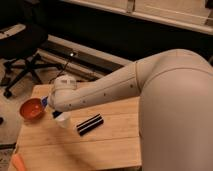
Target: Place the white sponge in the ceramic cup
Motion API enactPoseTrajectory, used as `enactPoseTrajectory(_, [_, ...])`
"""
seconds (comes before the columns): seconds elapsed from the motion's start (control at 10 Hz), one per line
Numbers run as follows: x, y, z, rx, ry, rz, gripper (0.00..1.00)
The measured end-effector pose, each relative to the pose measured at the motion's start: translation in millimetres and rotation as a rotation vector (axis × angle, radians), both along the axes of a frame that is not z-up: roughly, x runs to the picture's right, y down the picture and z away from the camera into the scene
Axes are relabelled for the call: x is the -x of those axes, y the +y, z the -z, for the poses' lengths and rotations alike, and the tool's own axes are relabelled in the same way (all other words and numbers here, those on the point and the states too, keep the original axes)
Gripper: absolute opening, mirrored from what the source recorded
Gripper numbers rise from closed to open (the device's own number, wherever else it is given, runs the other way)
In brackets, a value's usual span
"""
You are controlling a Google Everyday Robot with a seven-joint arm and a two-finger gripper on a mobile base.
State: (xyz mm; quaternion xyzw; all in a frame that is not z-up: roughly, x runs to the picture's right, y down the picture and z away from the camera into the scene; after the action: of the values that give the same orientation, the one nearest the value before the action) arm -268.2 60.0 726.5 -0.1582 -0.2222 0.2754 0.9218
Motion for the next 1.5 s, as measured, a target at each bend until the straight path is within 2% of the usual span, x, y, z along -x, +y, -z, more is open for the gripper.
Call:
enactPoseTrajectory(0.2, [-1, 6, -12.6, 0.004, -0.011, -0.015, 0.01])
enactPoseTrajectory(0.3, [0, 7, -16.1, 0.001, -0.020, -0.021, 0.07])
enactPoseTrajectory(0.6, [3, 11, -23.3, -0.013, -0.035, -0.028, 0.34])
enactPoseTrajectory(1.0, [0, 15, -28.7, -0.043, -0.031, -0.023, 0.76])
enactPoseTrajectory(1.1, [0, 16, -28.6, -0.049, -0.033, -0.023, 0.79])
enactPoseTrajectory(1.5, [5, 21, -25.7, -0.061, -0.058, -0.026, 0.80])
